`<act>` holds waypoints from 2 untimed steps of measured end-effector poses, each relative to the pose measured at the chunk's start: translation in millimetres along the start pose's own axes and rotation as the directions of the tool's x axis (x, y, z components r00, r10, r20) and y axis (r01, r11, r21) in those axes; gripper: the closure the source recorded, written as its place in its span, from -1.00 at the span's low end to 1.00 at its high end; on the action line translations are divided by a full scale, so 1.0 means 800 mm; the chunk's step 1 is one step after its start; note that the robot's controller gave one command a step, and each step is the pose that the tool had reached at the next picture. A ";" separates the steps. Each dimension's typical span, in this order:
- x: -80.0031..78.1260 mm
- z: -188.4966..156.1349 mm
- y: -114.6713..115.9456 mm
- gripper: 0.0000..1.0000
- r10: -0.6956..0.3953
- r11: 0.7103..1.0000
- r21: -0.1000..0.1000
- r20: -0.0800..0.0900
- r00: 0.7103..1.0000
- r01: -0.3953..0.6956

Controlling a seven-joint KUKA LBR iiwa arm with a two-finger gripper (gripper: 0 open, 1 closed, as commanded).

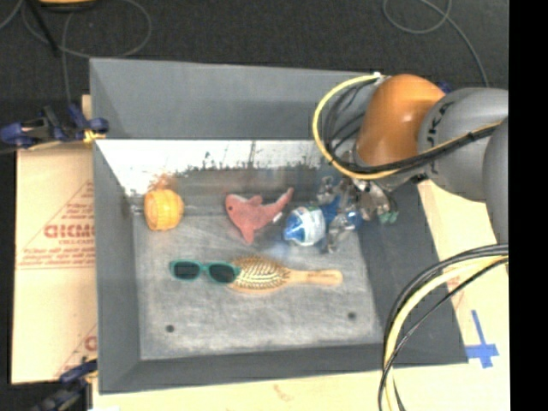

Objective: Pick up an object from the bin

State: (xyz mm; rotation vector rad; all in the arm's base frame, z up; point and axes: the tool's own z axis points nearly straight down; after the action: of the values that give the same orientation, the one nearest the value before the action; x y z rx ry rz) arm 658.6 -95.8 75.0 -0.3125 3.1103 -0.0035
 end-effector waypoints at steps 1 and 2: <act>0.000 0.000 0.000 1.00 0.000 1.000 0.000 0.000 1.000 0.000; -0.002 -0.046 -0.002 1.00 0.001 1.000 -0.001 -0.010 1.000 -0.001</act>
Offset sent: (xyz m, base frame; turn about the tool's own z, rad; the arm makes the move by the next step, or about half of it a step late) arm 0.0000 -0.0001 0.0352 0.0000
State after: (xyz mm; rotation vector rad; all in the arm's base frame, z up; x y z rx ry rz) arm 659.9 -97.1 111.5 -0.3122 3.1200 -0.0030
